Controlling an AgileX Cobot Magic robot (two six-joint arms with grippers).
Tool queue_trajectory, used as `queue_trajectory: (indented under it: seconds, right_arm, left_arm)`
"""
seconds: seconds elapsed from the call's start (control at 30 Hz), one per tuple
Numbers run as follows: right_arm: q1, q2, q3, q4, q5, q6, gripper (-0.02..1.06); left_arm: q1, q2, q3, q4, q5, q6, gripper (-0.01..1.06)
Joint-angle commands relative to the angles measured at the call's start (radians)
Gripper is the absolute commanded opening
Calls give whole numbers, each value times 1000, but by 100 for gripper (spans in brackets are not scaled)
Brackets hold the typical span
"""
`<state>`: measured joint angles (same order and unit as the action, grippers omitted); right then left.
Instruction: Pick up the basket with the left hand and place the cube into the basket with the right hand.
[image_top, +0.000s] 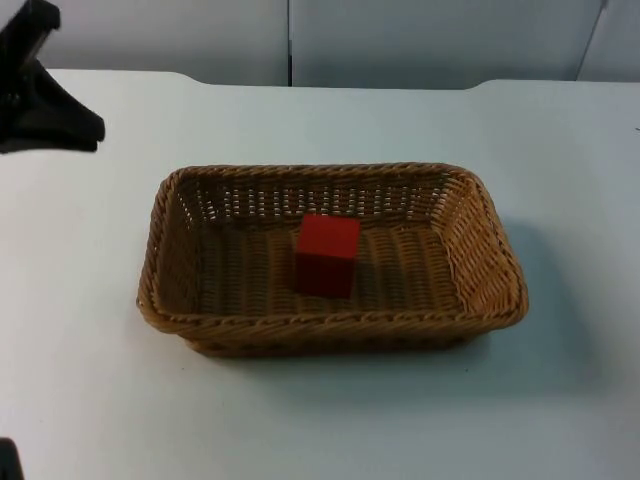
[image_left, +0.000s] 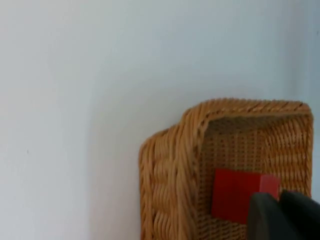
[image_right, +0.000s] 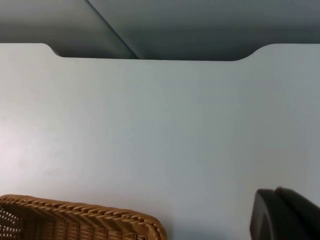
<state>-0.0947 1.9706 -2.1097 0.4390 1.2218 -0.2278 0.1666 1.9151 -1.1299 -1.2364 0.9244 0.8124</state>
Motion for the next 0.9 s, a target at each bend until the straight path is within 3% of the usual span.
queue_trajectory:
  seconds: [0.0, 0.23, 0.33, 0.37, 0.4, 0.47, 0.53, 0.77, 0.87]
  right_arm:
    - [-2, -2, -6, 8, -1, -8, 0]
    - [-2, -12, -6, -41, -1, -8, 0]
    - [-2, -49, -7, -137, -1, 38, 0]
    - [-2, -49, -7, -137, -1, 38, 0]
    - [-2, -67, -7, -172, -1, 51, 0]
    - [-2, -120, -7, -253, -1, 74, 0]
    - [-2, -158, -7, -264, -1, 92, 0]
    - [-5, -336, 4, -287, -1, 106, 0]
    - [-47, -466, 4, -346, -1, 151, 0]
  left_arm:
    - [14, -45, -20, -8, 33, 15, 0]
    - [58, -272, -32, 106, -37, -29, 0]
    - [60, -429, -32, 406, -108, -209, 0]
    - [60, -429, -32, 406, -108, -209, 0]
    - [60, -484, -32, 507, -113, -269, 0]
    - [60, -585, -32, 649, -93, -337, 0]
    - [60, -698, -32, 741, -52, -357, 0]
    - [58, -964, -30, 845, 18, -428, 0]
    - [32, -1150, 2, 999, 25, -546, 0]
